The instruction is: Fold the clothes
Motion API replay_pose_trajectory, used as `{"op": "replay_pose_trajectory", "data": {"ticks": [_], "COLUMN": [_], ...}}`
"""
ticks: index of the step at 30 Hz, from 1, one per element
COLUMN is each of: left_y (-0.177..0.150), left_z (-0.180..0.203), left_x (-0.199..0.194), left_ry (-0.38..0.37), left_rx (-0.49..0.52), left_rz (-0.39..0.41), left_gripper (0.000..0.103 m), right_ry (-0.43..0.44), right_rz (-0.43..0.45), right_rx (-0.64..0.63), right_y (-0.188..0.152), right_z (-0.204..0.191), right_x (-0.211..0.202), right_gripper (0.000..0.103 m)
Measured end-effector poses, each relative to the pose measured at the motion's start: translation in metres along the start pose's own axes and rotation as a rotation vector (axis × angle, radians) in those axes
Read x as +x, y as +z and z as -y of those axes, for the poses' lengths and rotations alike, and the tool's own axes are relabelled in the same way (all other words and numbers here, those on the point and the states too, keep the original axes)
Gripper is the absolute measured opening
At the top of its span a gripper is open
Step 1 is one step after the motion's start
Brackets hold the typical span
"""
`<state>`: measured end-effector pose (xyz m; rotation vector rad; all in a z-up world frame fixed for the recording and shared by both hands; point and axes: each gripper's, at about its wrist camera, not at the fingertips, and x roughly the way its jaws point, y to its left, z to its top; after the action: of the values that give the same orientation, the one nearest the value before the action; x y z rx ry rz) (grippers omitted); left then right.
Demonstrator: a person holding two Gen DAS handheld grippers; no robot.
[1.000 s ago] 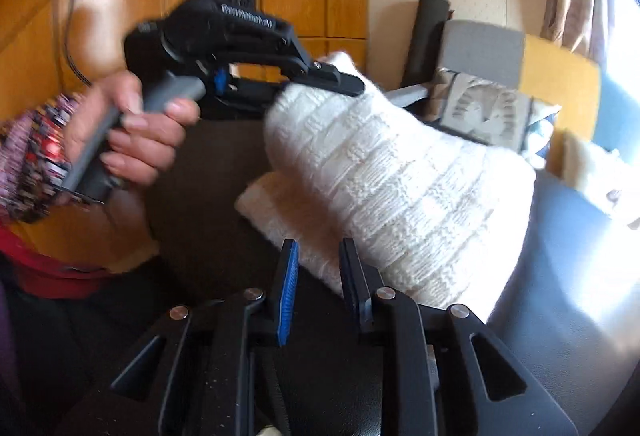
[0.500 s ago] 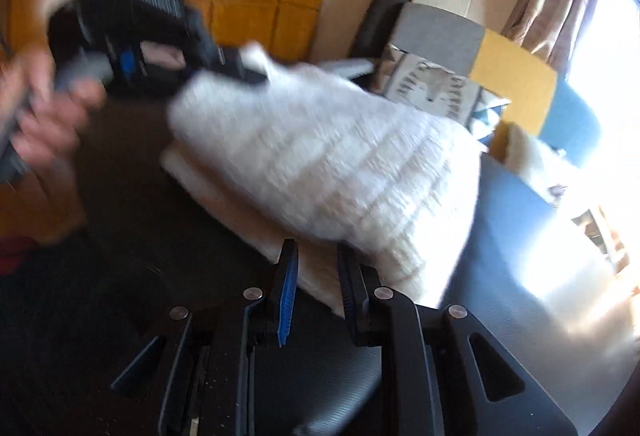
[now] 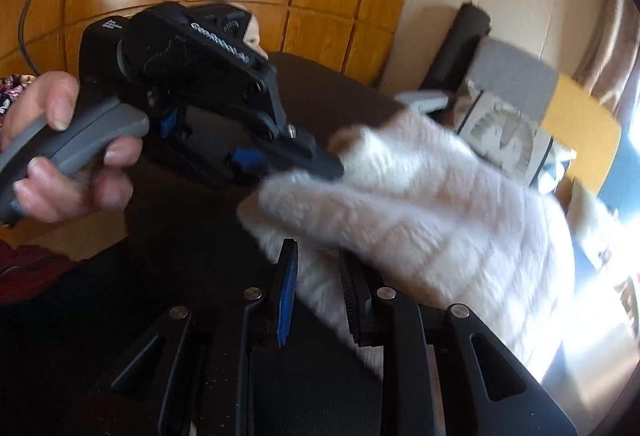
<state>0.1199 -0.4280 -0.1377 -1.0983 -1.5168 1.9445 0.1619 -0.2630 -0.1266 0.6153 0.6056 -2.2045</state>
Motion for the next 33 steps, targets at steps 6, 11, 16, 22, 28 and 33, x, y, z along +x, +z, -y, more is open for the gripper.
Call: {"op": "replay_pose_trajectory", "data": {"ticks": [6,11,16,22,28,33], "left_y": [0.005,0.003,0.004,0.003,0.008,0.005], "left_z": [0.010,0.024,0.035,0.072,0.118,0.136], "left_x": [0.006,0.028,0.036,0.024,0.001,-0.009], "left_ry": [-0.122,-0.061,-0.033,-0.018,-0.019,-0.006], "left_rx": [-0.041,0.055,0.159,0.330,0.490,0.569], "left_rz": [-0.018,-0.097,-0.109,-0.006,0.116,0.168], "left_gripper": [0.023,0.024,0.014,0.007,0.006,0.006], "right_ry": [-0.015,-0.019,-0.013,-0.104,-0.222,-0.279], "right_rz": [0.017,0.031,0.027,-0.079,-0.159,-0.212], "right_rx": [0.001,-0.031,-0.020,-0.013,0.025,0.080], "right_y": [0.009,0.014,0.010,-0.006,-0.015,-0.019], "right_z": [0.001,0.010,0.012,0.020,0.038,0.053], "right_x": [0.001,0.008,0.005,0.003,0.000,-0.005], "right_gripper": [0.023,0.024,0.024,0.040,0.043,0.043]}}
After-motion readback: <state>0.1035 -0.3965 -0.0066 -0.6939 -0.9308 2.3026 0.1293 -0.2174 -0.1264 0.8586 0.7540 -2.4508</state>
